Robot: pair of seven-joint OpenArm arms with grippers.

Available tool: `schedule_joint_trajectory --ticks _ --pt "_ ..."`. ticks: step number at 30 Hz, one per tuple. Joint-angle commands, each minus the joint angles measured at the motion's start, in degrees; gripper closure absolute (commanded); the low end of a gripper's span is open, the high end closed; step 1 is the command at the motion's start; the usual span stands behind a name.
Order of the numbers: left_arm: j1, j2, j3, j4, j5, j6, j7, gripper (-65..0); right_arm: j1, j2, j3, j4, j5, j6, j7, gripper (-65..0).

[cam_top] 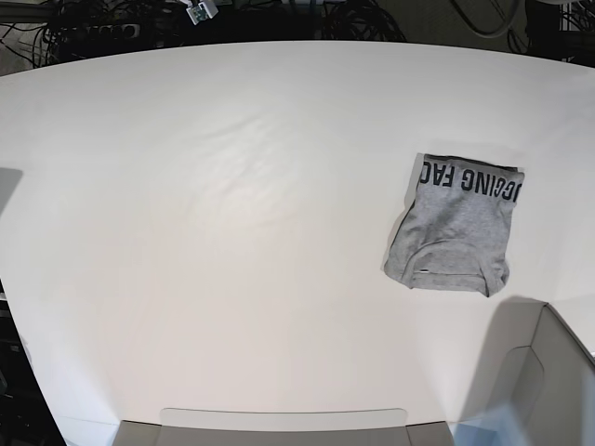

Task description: Fold the T-shirt properly

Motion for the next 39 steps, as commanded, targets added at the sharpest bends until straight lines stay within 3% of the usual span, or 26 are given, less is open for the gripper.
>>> schedule_joint_trajectory --ticks 1,6,10,18,19,23,27,30,35,39 --pt "0.8 -0.1 -0.2 -1.7 0.3 0.0 -2.0 0.0 -0.3 -0.1 0.0 -1.8 -0.4 0.7 1.7 0.0" --pt "-3.5 -0.2 -1.5 -11.7 8.0 0.0 -8.4 0.0 3.3 -0.2 0.5 -13.1 -3.4 0.7 6.0 0.0" --pt "-7.5 -2.3 -5.5 -20.7 11.5 0.0 -11.4 0.0 6.6 0.6 2.5 -21.0 -3.7 0.7 8.9 0.0" --pt "-15.7 -9.1 -8.7 -38.5 20.8 0.0 -13.7 0.0 16.4 6.7 3.4 -42.1 -3.7 0.2 14.7 0.0" --pt "-16.2 -9.2 -8.6 -39.6 22.2 0.7 -15.3 0.0 17.9 7.5 3.4 -45.6 -3.7 0.2 16.1 0.0" --pt "-18.2 -9.4 -8.6 -44.4 30.4 11.9 -20.0 0.0 24.3 10.8 3.4 -60.6 -3.7 0.0 21.9 0.0" --pt "-20.1 -9.3 -8.6 -46.6 37.8 19.3 -20.0 0.0 30.4 13.7 2.6 -74.4 -3.9 -6.2 29.1 0.0" --pt "-21.2 -9.3 -8.7 -47.3 40.7 22.4 -20.0 0.0 33.9 14.9 0.3 -81.3 -6.8 -11.6 33.5 0.0" --pt "-23.0 -10.4 -8.6 -51.7 42.0 25.4 -19.5 0.0 36.3 15.0 -0.5 -84.2 -10.7 -19.3 33.7 0.0" --pt "-24.7 -11.8 -8.2 -52.7 42.0 25.4 -13.8 0.0 37.0 14.9 -0.5 -84.2 -12.7 -23.6 33.7 0.0"
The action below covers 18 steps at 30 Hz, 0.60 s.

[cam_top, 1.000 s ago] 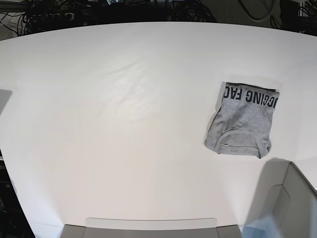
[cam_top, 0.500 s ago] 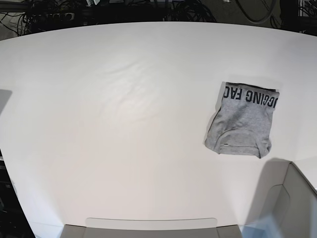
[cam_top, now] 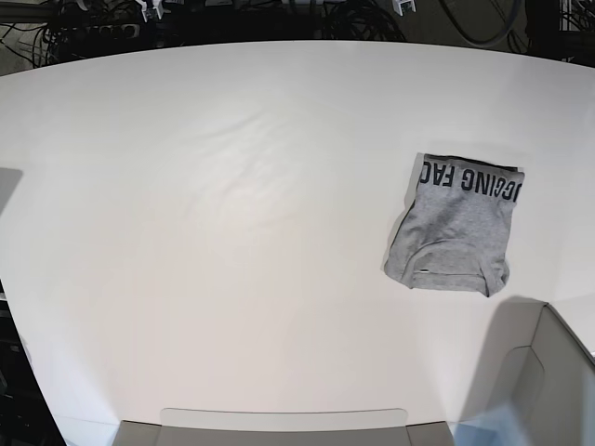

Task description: Fold the T-shirt properly

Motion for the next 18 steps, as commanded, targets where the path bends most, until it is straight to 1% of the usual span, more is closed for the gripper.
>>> schedule_joint_trajectory --ticks 1,5,10,12,14,15,16,18 --pt "0.5 -0.3 1.0 0.0 -0.2 0.0 0.4 0.0 0.0 0.8 0.0 -0.2 -0.7 -0.6 0.2 0.0" --pt "0.5 -0.6 5.0 0.0 -0.2 0.0 1.1 0.0 0.1 0.5 0.0 -0.2 -2.1 -4.4 0.2 0.0" --pt "0.5 -0.6 5.3 0.0 -0.2 0.0 1.1 0.0 0.3 0.5 0.0 0.0 -5.0 -12.0 0.2 0.0" --pt "0.6 -0.5 5.4 0.0 -0.2 0.5 1.1 0.0 0.7 0.5 0.0 0.0 -6.4 -14.5 0.2 0.0" --pt "0.8 -0.5 5.7 0.0 -0.2 4.5 1.1 0.0 0.9 0.5 0.0 0.0 -8.0 -17.0 0.2 0.0" --pt "0.8 -0.5 6.6 0.0 -0.2 7.1 1.1 0.0 0.9 0.5 0.0 0.0 -8.5 -18.1 0.2 0.0" --pt "0.8 -0.5 8.6 0.0 -0.2 10.6 1.1 0.0 1.0 0.5 0.0 0.0 -9.1 -19.2 0.2 0.0" --pt "0.9 -0.5 12.6 0.0 -0.2 16.0 1.1 0.0 1.0 0.5 0.0 0.0 -9.4 -20.4 0.2 0.0"
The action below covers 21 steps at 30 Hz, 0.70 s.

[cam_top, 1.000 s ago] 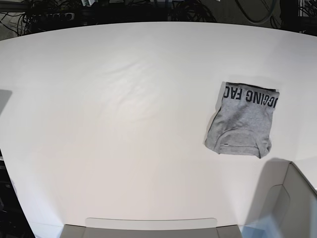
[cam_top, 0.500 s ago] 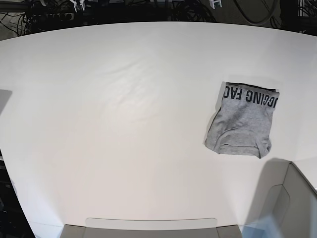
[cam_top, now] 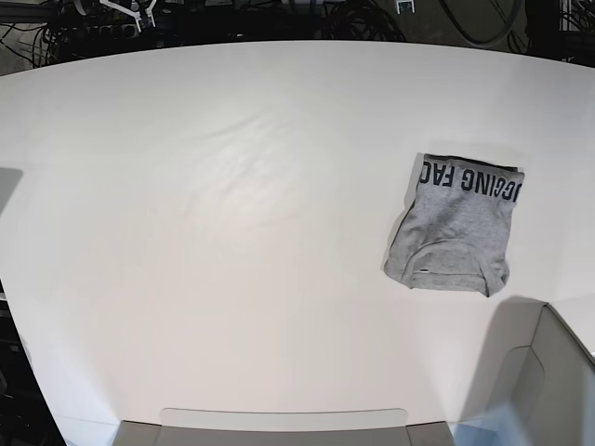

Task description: Fold the T-shirt properly

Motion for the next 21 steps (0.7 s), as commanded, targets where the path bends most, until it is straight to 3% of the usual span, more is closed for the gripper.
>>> schedule_joint_trajectory --ticks 1,4,21 --pt "0.6 0.0 2.0 0.0 -0.1 2.1 -0.4 0.0 -0.3 0.7 0.0 0.0 -0.3 -0.8 0.1 0.0" --pt "0.6 0.1 4.9 0.0 -0.2 5.3 -0.4 0.0 0.3 0.7 0.0 -0.3 -0.3 -0.8 0.1 0.0" --pt "0.2 -0.2 4.9 0.0 -0.3 5.1 -1.0 0.0 0.4 -1.9 -0.1 -0.3 -0.3 -0.8 0.0 0.0"
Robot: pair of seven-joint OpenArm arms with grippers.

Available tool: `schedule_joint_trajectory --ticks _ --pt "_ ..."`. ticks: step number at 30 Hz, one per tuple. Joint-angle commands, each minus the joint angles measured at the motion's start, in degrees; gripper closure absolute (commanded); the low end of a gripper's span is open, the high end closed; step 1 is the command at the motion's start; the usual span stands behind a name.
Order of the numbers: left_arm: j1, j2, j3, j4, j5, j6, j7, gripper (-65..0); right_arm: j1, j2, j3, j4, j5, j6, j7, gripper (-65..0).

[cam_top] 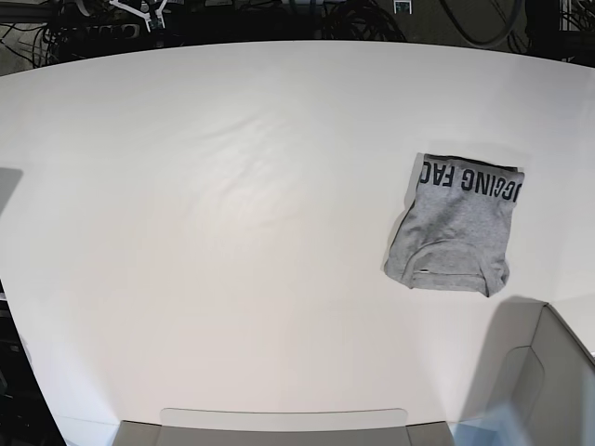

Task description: Fold the T-shirt properly

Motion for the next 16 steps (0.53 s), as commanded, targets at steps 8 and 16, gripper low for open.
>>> schedule_joint_trajectory --ticks 8,16 --pt "0.4 -1.5 -0.1 0.0 -0.3 0.6 0.0 0.0 1.2 0.0 -0.8 0.0 -0.3 -0.4 0.1 0.0" --pt "0.3 -1.7 0.2 0.0 -0.3 0.7 0.0 0.0 2.9 0.0 -0.8 -0.1 -0.3 -0.4 0.1 0.0"
